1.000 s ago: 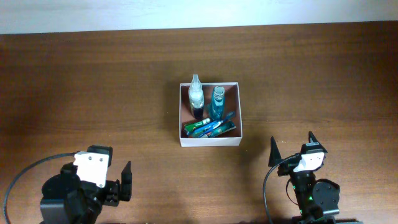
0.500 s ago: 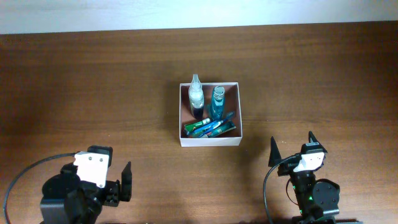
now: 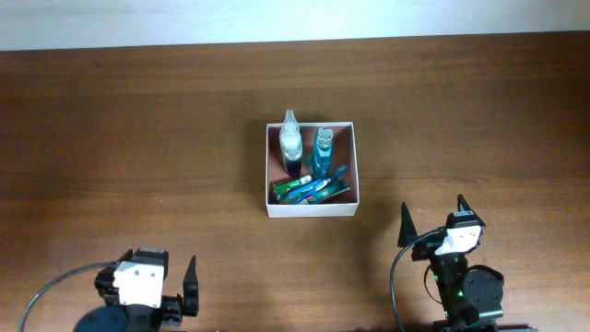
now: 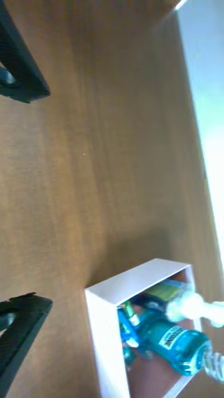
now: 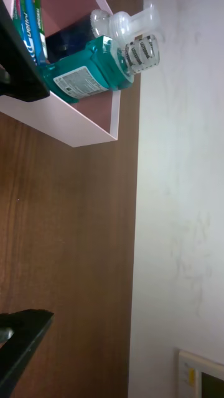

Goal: Pack container

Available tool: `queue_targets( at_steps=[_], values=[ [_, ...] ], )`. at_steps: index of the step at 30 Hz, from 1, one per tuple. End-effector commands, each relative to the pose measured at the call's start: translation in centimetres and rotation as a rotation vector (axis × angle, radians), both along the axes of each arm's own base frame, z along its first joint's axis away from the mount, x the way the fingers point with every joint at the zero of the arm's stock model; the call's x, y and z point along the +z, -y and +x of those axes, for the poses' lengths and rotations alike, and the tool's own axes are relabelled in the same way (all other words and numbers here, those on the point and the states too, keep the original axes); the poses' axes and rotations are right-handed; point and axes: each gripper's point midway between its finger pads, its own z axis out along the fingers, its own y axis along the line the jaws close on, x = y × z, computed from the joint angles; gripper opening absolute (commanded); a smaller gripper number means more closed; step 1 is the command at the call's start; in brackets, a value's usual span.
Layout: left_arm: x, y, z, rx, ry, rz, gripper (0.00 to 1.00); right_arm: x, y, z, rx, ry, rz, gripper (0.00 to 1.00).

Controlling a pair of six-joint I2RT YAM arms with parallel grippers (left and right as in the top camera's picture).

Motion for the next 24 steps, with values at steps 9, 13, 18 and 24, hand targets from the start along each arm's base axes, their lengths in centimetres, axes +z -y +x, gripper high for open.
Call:
queue_targets(
  at_steps=[9,13,18,24],
  values=[
    [0.0,-0.3,6.4,0.003,0.406,0.011,0.99,-0.1,-0.1,0.0,0.006,-0.001,0.004,0.99],
    [1.3,-0.3,7.6,-0.002,0.598,0.020,0.99,-0.1,-0.1,0.0,0.006,-0.001,0.004,0.98],
    [0.6,-0.8,8.1,0.022,0.663,0.026,0.99,-0.1,-0.1,0.0,0.006,-0.001,0.004,0.98],
    [-3.7,-1.8,8.8,0.093,0.517,-0.043,0.99,-0.1,-0.1,0.0,0.006,-0.001,0.004,0.98]
  ],
)
